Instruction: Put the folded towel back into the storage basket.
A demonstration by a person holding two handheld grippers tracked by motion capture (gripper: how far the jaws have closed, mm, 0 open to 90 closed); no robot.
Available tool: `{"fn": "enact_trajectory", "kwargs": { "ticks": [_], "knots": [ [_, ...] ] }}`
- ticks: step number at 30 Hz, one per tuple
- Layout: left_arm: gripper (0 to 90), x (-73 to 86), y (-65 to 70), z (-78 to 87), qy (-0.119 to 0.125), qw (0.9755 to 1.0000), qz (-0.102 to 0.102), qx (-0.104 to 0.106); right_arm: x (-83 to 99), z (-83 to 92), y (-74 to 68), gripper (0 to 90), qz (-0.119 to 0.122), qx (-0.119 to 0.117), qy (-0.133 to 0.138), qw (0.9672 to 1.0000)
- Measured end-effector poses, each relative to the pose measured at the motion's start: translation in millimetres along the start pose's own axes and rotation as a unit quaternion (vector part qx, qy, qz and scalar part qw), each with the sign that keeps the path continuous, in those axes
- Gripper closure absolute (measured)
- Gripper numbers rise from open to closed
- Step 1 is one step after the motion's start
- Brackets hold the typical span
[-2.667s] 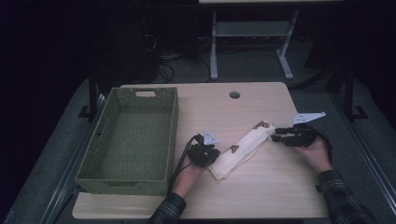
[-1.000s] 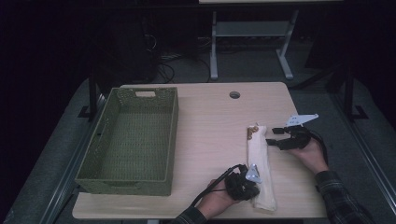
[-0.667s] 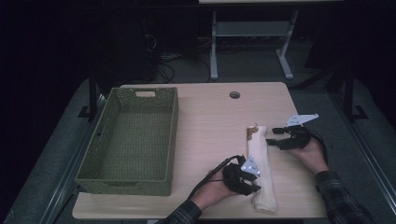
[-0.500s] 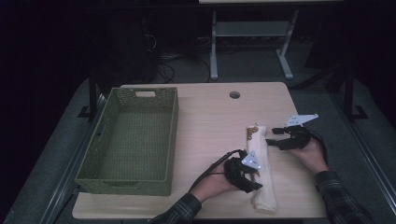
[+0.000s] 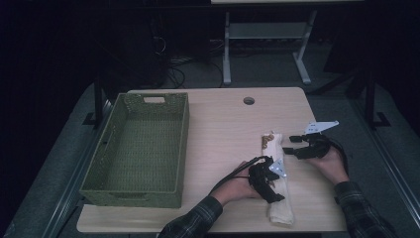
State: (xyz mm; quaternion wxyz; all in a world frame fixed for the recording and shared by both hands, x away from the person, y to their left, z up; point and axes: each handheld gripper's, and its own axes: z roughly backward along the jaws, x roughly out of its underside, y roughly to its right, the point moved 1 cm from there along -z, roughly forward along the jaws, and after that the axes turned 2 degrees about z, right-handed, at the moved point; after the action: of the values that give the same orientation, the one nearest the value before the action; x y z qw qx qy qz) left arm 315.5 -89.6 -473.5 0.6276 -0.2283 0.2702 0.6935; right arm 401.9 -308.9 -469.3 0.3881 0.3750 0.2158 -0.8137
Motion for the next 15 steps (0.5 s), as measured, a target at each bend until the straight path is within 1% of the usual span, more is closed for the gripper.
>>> {"fn": "enact_trajectory", "kwargs": {
  "ticks": [1, 3, 5, 7, 8, 11, 13, 15],
  "knots": [
    [22.1, 1.3, -0.6, -0.5, 0.007, 1.0, -0.001, 0.001, 0.1, 0.0, 0.4, 34.7, 0.003, 0.001, -0.001, 1.0],
    [24.0, 2.8, -0.8, 0.0, 0.01, 0.9999, -0.003, -0.003, -0.1, 0.1, 0.2, 34.7, 0.004, 0.0, 0.0, 1.0],
    [27.9, 3.5, 0.8, 0.0, 0.011, 0.9998, -0.01, -0.013, -0.1, 0.1, 0.1, 34.7, 0.003, 0.0, 0.0, 1.0],
    [31.2, 3.7, 1.0, 0.4, 0.011, 0.9998, -0.011, -0.014, -0.2, -0.3, -0.5, 34.7, 0.002, 0.0, 0.0, 1.0],
    [33.4, 3.8, 0.1, 1.5, 0.01, 0.9997, -0.016, -0.018, -0.4, -0.3, -1.1, 34.7, 0.0, -0.002, 0.0, 1.0],
    [43.2, 4.3, 0.3, 2.9, 0.014, 0.9996, -0.012, -0.021, -0.5, -0.8, -1.8, 34.7, 0.002, -0.002, -0.001, 1.0],
    [53.6, 4.5, 0.8, 3.8, 0.016, 0.9996, -0.01, -0.021, -0.8, -0.8, -2.1, 34.7, 0.004, -0.003, -0.001, 1.0],
    [63.4, 4.0, 1.6, 3.9, 0.017, 0.9995, -0.004, -0.025, -1.0, -1.0, -2.0, 34.7, 0.006, -0.006, 0.002, 1.0]
  ]
}}
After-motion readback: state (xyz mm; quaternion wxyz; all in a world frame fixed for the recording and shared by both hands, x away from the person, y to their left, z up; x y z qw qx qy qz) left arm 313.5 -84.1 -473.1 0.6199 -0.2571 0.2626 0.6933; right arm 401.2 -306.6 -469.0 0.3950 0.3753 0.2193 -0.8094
